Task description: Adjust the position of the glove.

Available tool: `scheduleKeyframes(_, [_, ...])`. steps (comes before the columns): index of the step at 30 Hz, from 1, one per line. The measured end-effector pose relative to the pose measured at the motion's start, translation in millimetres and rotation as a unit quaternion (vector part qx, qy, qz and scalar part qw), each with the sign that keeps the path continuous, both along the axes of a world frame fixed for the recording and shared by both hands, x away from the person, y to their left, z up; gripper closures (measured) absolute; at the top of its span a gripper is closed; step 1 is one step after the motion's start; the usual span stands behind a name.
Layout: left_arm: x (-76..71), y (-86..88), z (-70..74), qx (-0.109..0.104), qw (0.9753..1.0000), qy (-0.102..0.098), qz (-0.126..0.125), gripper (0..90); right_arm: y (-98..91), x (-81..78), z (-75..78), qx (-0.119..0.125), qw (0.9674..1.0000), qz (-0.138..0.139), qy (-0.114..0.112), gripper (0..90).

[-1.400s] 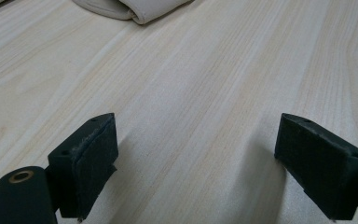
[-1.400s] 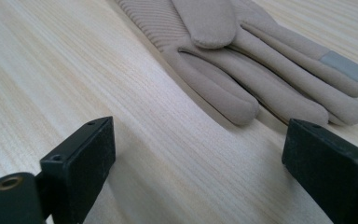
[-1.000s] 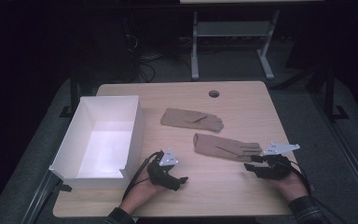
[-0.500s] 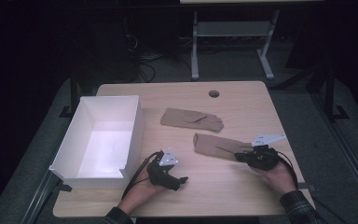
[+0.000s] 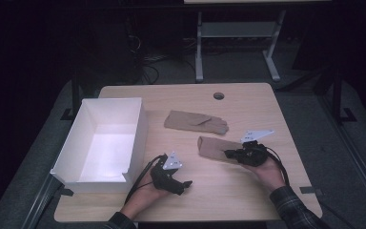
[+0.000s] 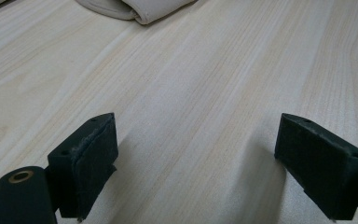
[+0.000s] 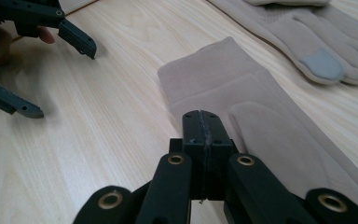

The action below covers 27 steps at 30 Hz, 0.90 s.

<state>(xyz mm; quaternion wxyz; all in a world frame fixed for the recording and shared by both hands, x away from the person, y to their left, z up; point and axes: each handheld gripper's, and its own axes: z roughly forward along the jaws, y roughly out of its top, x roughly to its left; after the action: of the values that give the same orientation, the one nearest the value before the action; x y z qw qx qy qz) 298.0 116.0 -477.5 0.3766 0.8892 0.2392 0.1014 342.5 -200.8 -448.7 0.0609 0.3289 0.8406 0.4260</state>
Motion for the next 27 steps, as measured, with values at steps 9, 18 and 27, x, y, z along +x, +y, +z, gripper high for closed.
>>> scheduleKeyframes(9, [0.0,0.0,0.0,0.000,1.0000,0.000,0.000,12.5,20.2,14.5,-5.7,-0.003,1.0000,0.009,0.003,89.8])
scheduleKeyframes(18, [-0.1,0.0,0.0,0.000,1.0000,0.000,0.000,12.5,32.6,22.3,-17.2,-0.028,0.9996,0.003,0.011,89.8])
scheduleKeyframes(27, [-0.2,0.2,0.2,0.001,1.0000,0.000,0.000,12.6,31.5,21.0,-22.6,-0.030,0.9993,0.014,0.016,89.9])
